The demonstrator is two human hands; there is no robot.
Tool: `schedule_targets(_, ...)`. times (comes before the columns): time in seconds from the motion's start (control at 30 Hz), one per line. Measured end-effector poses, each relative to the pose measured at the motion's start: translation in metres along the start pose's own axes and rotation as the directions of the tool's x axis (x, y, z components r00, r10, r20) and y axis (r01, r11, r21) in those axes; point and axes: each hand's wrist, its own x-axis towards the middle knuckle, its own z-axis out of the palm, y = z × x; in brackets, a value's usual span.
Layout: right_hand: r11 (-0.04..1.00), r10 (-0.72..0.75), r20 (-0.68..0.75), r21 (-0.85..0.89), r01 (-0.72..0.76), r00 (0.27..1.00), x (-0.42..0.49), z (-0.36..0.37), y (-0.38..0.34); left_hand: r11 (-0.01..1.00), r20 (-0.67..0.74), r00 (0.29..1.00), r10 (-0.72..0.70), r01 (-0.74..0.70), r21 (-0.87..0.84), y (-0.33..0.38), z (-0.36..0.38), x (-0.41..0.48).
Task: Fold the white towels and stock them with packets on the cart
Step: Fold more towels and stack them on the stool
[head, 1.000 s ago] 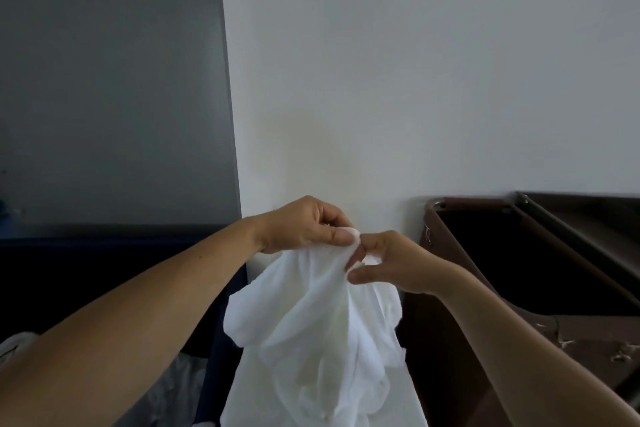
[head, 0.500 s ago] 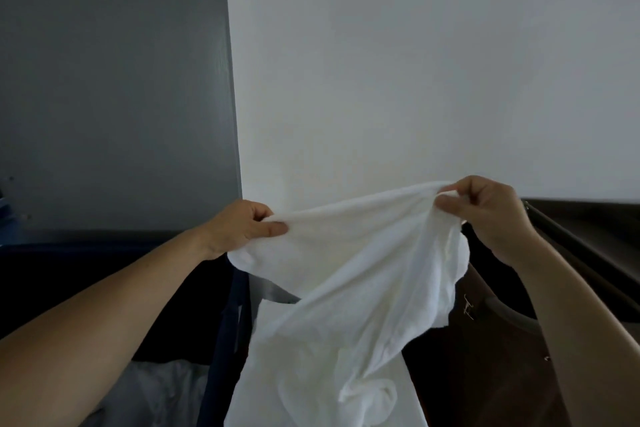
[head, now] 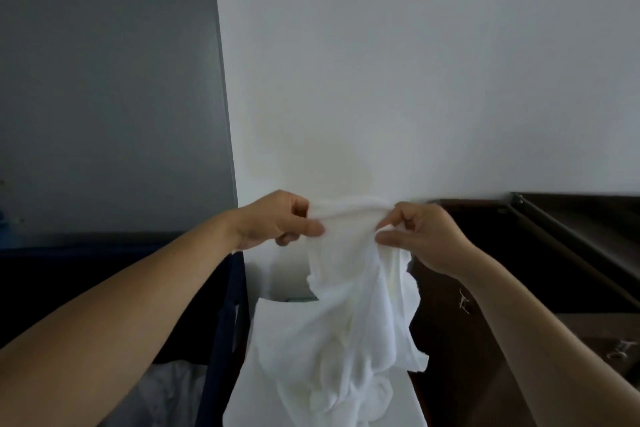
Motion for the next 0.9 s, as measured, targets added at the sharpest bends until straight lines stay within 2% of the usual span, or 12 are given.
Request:
schedule_targets(0.1, 0.991, 0.004, -0.052, 0.13, 0.003, 0.999, 0.003, -0.009, -0.008, 0.94, -0.201, 0.976, 0.088, -0.148, -0.306, -0.006, -0.006, -0.001)
schedule_targets(0.17, 0.996, 0.009, 0.006, 0.094, -0.009, 1.0, 0.006, 0.003, -0.016, 0.895, -0.219, 0.968, 0.118, -0.2, -0.398, -0.006, 0.002, 0.003)
schedule_targets(0.27, 0.999, 0.006, 0.062, 0.036, -0.008, 0.998, 0.009, 0.024, -0.018, 0.929, -0.145, 0.986, 0.08, -0.126, -0.348, -0.012, 0.024, 0.006)
schedule_targets(0.4, 0.999, 0.005, 0.108, 0.045, -0.01, 0.994, 0.011, 0.03, -0.008, 0.944, -0.162, 0.986, 0.035, -0.086, -0.318, -0.027, 0.031, 0.003)
schedule_targets(0.5, 0.999, -0.044, 0.098, -0.008, 0.045, 0.994, 0.011, 0.019, -0.006, 0.951, -0.325, 0.943, 0.072, -0.163, -0.263, -0.023, 0.025, 0.003)
schedule_targets(0.57, 0.998, -0.029, 0.005, 0.052, 0.028, 1.0, 0.011, 0.007, -0.011, 0.963, -0.6, 0.794, 0.101, -0.229, -0.141, -0.011, 0.009, 0.006)
schedule_targets(0.63, 0.969, -0.039, -0.17, 0.236, 0.079, 0.985, 0.012, -0.011, -0.025, 0.972, -0.83, 0.537, 0.149, -0.235, 0.022, 0.0, -0.016, 0.009)
schedule_targets(0.7, 0.894, -0.049, -0.369, 0.398, 0.206, 0.928, 0.013, -0.028, -0.044, 0.962, -0.922, 0.341, 0.182, -0.258, 0.094, 0.008, -0.04, 0.011)
schedule_targets(0.73, 0.866, -0.041, -0.436, 0.433, 0.25, 0.899, 0.014, -0.032, -0.049, 0.956, -0.937, 0.293, 0.191, -0.27, 0.111, 0.01, -0.045, 0.014)
schedule_targets(0.77, 0.866, -0.038, -0.459, 0.428, 0.258, 0.888, 0.015, -0.03, -0.055, 0.954, -0.933, 0.294, 0.208, -0.27, 0.128, 0.012, -0.045, 0.016)
schedule_targets(0.8, 0.893, -0.044, -0.419, 0.39, 0.224, 0.907, 0.016, -0.022, -0.06, 0.956, -0.908, 0.347, 0.235, -0.249, 0.152, 0.015, -0.038, 0.017)
schedule_targets(0.9, 0.971, -0.029, -0.087, 0.236, 0.049, 0.996, 0.015, 0.013, -0.056, 0.962, -0.712, 0.648, 0.271, -0.165, 0.216, 0.011, 0.005, 0.017)
